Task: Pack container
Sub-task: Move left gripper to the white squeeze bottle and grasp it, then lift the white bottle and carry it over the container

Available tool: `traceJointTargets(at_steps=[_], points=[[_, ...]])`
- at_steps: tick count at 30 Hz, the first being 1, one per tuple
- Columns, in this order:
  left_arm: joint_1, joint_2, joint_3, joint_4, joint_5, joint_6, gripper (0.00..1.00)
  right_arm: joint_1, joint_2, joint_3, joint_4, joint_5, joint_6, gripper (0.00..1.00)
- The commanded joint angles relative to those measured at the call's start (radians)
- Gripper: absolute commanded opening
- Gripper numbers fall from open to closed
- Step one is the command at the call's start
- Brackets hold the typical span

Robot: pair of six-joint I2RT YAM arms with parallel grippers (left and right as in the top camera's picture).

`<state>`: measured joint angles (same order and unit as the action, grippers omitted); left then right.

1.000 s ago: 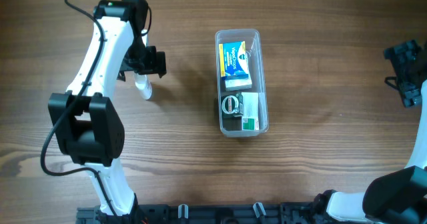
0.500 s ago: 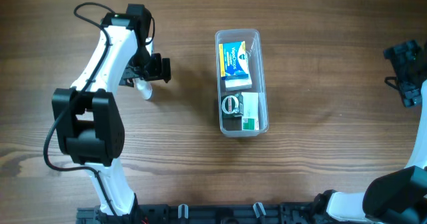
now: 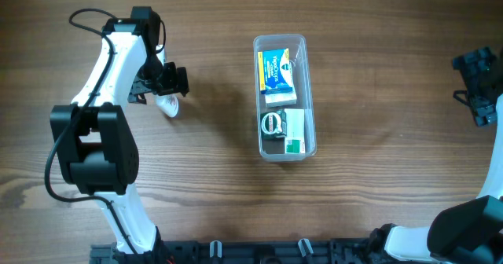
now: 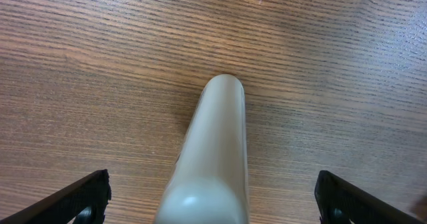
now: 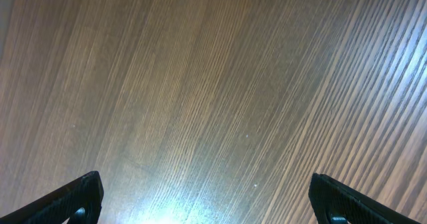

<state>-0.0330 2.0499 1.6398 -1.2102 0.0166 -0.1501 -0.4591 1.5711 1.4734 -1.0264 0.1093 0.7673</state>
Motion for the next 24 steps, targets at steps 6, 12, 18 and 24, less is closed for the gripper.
traceJointTargets(at_steps=[6, 12, 18, 24], points=[[0.004, 0.009, -0.008, 0.014, 0.087, 0.016, 0.86, 0.002, 0.009, 0.003, 0.002, -0.002, 0.02, 1.0], [0.004, 0.009, -0.008, 0.014, 0.099, 0.012, 0.66, 0.002, 0.009, 0.003, 0.003, -0.002, 0.021, 1.0], [0.004, 0.009, -0.008, 0.014, 0.099, 0.011, 0.58, 0.002, 0.009, 0.003, 0.002, -0.002, 0.02, 1.0], [0.002, 0.009, -0.007, 0.014, 0.106, 0.008, 0.43, 0.002, 0.009, 0.003, 0.003, -0.002, 0.02, 1.0]])
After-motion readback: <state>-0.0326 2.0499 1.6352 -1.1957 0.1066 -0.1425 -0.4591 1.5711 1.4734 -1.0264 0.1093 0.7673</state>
